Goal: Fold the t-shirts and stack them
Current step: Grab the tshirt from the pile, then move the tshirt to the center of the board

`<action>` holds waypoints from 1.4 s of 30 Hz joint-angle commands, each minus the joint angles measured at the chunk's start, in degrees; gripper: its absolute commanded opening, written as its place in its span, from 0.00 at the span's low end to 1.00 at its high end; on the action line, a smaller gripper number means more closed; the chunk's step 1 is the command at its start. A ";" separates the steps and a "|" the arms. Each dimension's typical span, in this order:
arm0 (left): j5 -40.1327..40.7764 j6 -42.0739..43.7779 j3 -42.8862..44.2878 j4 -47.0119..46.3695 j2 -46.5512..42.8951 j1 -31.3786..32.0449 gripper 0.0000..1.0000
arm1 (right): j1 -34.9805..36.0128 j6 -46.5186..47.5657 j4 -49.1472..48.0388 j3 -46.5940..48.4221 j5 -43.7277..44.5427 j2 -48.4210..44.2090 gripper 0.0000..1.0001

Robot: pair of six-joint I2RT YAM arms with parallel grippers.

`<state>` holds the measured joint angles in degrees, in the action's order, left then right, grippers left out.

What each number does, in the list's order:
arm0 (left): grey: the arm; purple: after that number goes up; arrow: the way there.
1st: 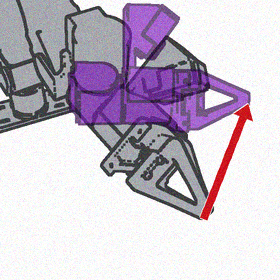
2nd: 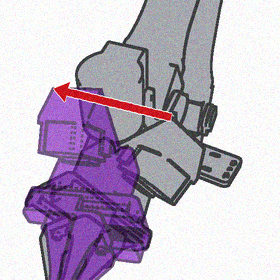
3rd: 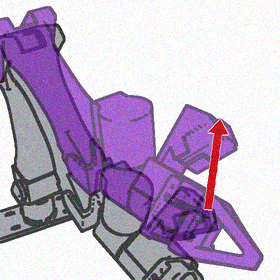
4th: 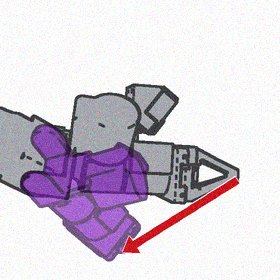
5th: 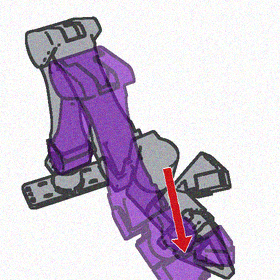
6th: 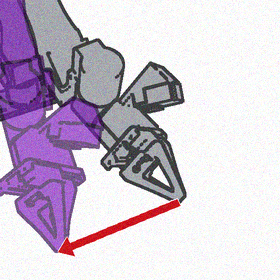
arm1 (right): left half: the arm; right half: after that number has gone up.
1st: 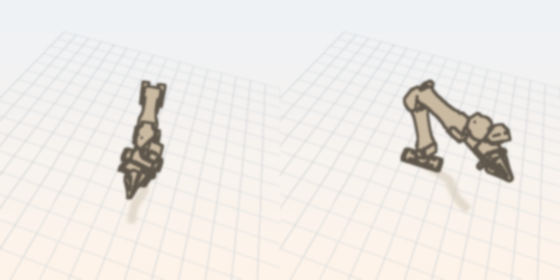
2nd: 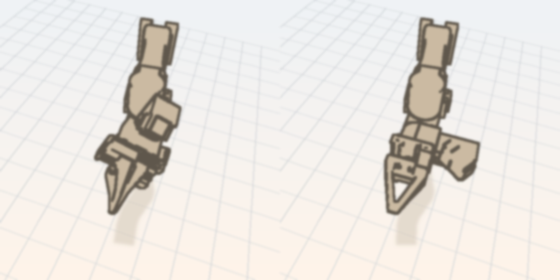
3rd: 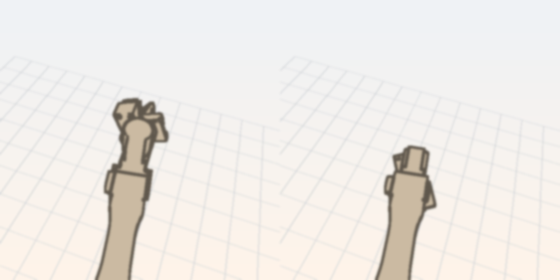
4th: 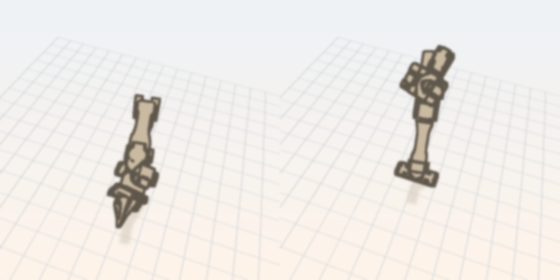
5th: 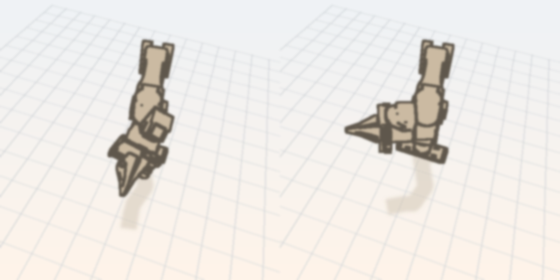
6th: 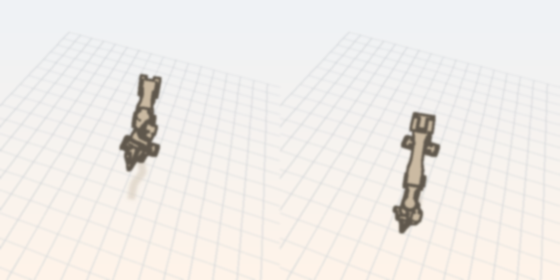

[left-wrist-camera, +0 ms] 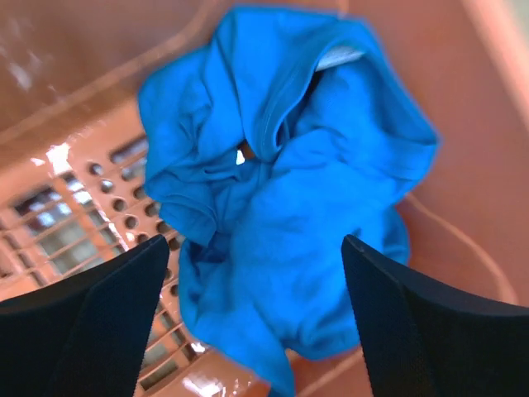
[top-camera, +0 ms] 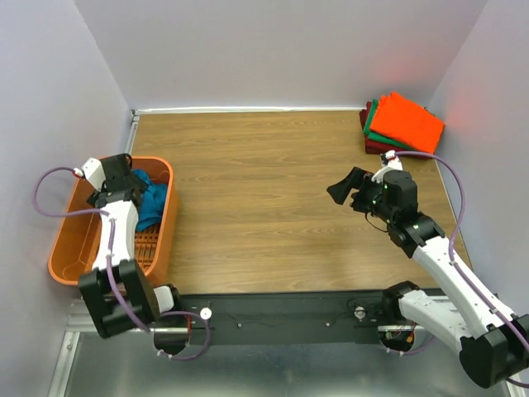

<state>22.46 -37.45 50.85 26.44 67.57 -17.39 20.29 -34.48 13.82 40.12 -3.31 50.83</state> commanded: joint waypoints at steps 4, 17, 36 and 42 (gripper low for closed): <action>-4.79 -1.74 0.48 -5.78 12.49 -2.03 0.90 | -0.08 0.99 1.56 0.49 -3.19 -0.91 1.00; -11.99 1.33 5.64 -4.12 6.80 -4.59 0.00 | -0.08 1.17 1.47 0.75 -5.91 -0.21 1.00; -28.18 5.02 48.18 -4.90 -2.63 8.66 0.00 | -0.08 4.59 -1.17 1.45 -9.34 0.94 1.00; -27.03 6.60 61.74 -2.70 3.97 20.97 0.00 | -0.08 5.12 -1.34 1.45 -7.50 0.15 1.00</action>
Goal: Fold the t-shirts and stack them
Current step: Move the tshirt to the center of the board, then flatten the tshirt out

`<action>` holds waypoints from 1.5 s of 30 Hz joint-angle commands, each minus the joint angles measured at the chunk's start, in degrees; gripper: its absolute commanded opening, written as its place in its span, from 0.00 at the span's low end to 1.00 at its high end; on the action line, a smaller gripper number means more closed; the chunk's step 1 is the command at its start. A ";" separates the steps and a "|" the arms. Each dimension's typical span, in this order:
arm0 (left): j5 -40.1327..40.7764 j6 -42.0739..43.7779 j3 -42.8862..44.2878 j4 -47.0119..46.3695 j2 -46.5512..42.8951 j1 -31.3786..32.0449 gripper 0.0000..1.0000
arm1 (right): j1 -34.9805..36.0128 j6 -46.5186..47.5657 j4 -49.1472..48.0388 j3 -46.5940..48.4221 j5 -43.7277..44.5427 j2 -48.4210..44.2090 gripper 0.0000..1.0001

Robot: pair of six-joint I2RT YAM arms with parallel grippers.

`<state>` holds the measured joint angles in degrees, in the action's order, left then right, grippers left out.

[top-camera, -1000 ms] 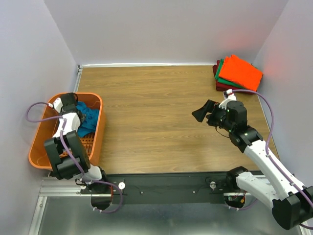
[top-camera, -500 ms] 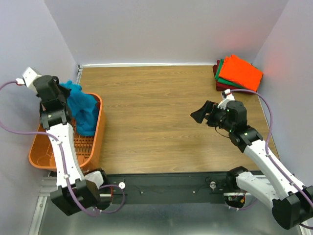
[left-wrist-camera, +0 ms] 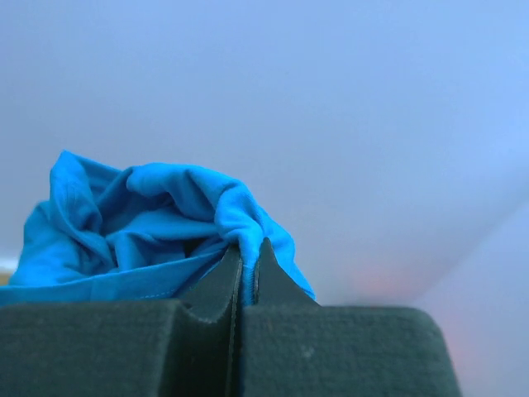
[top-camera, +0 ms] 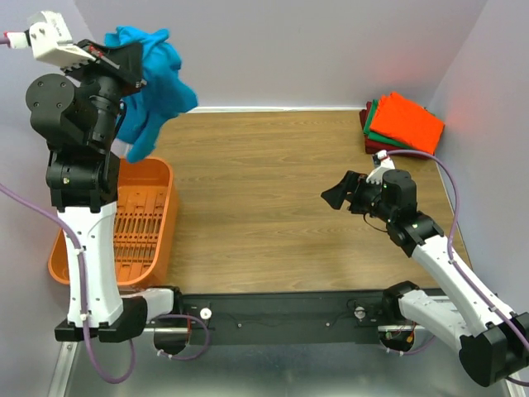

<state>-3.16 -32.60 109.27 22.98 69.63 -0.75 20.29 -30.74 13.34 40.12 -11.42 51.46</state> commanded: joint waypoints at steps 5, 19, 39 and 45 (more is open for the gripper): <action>4.37 1.75 -8.94 -4.33 1.04 16.29 0.00 | -0.08 1.56 -0.86 1.19 1.93 -0.84 1.00; 10.54 0.35 -41.40 -11.47 6.85 31.60 0.84 | 0.01 -0.54 -6.57 -4.52 -2.02 4.78 1.00; 8.95 -11.96 -72.71 -24.91 6.57 38.10 0.70 | 9.24 -5.55 -15.54 -0.13 11.16 30.62 0.71; 11.42 -13.10 -74.29 -27.46 10.17 38.55 0.63 | 10.55 -7.40 -17.38 0.66 12.91 35.72 0.66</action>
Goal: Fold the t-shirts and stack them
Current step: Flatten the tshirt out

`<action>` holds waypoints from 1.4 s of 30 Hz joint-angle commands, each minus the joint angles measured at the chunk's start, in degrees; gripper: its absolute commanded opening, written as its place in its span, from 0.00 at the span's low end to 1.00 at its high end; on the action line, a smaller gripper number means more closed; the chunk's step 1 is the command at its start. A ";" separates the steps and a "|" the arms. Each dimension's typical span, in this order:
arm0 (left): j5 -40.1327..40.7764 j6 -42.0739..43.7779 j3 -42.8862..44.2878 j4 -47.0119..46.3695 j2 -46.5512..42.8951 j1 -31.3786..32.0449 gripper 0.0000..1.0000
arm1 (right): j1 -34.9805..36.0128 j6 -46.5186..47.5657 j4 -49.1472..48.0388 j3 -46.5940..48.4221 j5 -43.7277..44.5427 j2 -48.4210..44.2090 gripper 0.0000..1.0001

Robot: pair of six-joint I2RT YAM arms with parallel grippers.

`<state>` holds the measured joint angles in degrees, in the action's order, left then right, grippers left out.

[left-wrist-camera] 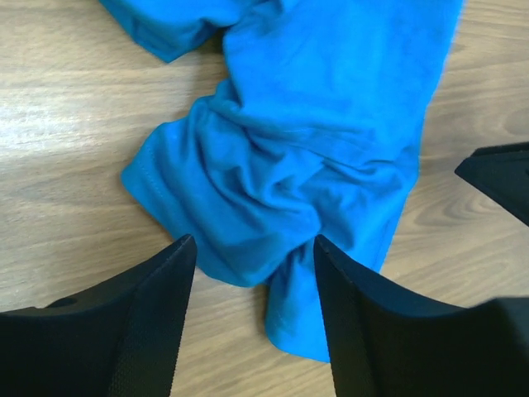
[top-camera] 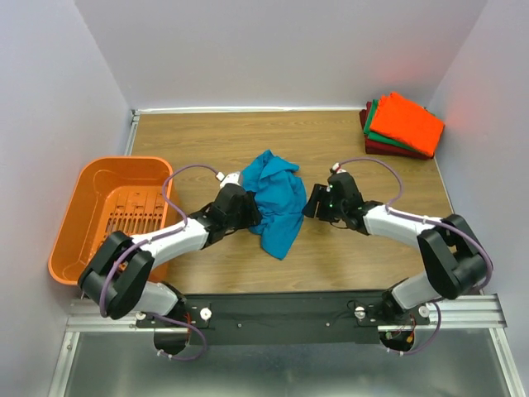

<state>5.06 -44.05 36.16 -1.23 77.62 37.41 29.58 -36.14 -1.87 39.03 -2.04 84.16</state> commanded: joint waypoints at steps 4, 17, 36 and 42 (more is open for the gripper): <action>5.13 -2.44 -1.36 -4.39 5.78 0.38 0.61 | 3.37 -3.93 -2.96 2.28 5.82 5.57 0.65; 6.80 -2.00 1.36 -5.45 9.13 0.30 0.23 | 6.10 -7.72 -4.73 3.87 10.38 10.24 0.19; 9.63 9.51 23.15 16.70 -19.96 -7.61 0.07 | -4.89 3.97 22.61 23.52 15.41 -19.56 0.01; 9.36 12.32 35.97 18.72 -19.88 -7.61 0.00 | -4.89 6.34 25.33 36.19 15.84 -14.56 0.01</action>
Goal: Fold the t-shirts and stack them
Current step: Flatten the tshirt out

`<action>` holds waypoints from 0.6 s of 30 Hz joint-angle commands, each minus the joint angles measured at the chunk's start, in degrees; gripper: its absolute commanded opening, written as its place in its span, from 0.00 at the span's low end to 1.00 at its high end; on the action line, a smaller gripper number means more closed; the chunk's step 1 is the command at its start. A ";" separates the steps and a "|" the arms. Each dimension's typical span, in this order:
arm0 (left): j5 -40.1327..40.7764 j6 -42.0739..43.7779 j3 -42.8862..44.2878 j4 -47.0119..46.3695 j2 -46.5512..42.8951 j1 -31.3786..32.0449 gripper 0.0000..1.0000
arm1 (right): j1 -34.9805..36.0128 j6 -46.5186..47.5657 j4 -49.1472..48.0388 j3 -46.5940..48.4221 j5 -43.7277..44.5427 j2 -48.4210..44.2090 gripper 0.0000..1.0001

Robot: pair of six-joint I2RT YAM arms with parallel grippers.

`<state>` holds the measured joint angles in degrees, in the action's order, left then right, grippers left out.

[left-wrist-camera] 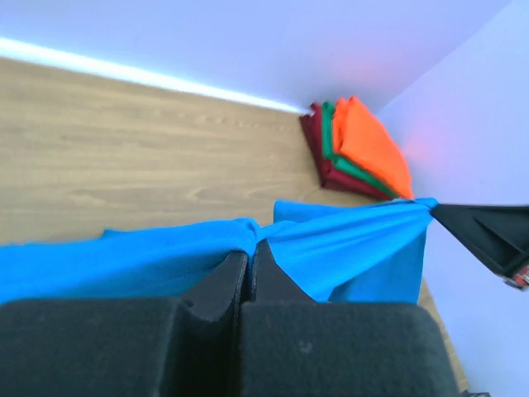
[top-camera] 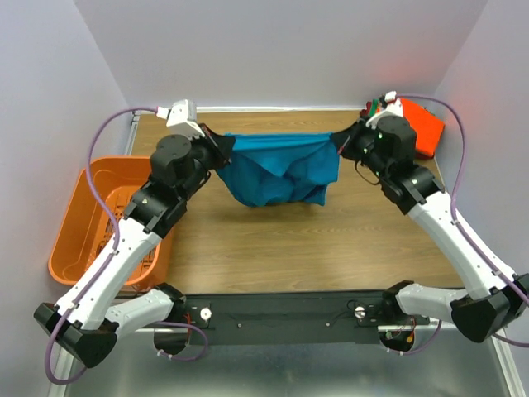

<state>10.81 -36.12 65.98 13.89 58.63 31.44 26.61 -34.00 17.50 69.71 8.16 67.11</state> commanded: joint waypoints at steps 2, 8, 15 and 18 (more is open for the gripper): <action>3.26 4.48 8.11 4.30 -0.10 -1.65 0.00 | -1.91 5.26 7.11 9.90 6.77 3.37 0.01; 2.11 5.97 14.26 4.65 0.78 -1.65 0.00 | -1.91 7.71 8.61 16.93 11.61 3.11 0.01; 2.63 8.34 26.54 3.07 2.80 -1.65 0.00 | -1.91 9.65 8.96 29.13 14.16 3.29 0.01; 5.09 10.18 31.12 2.20 6.39 -1.73 0.00 | -1.91 10.96 8.96 34.59 15.30 5.82 0.01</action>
<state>11.64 -29.43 91.61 18.96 62.24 30.00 24.67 -26.20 25.41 97.86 18.63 71.26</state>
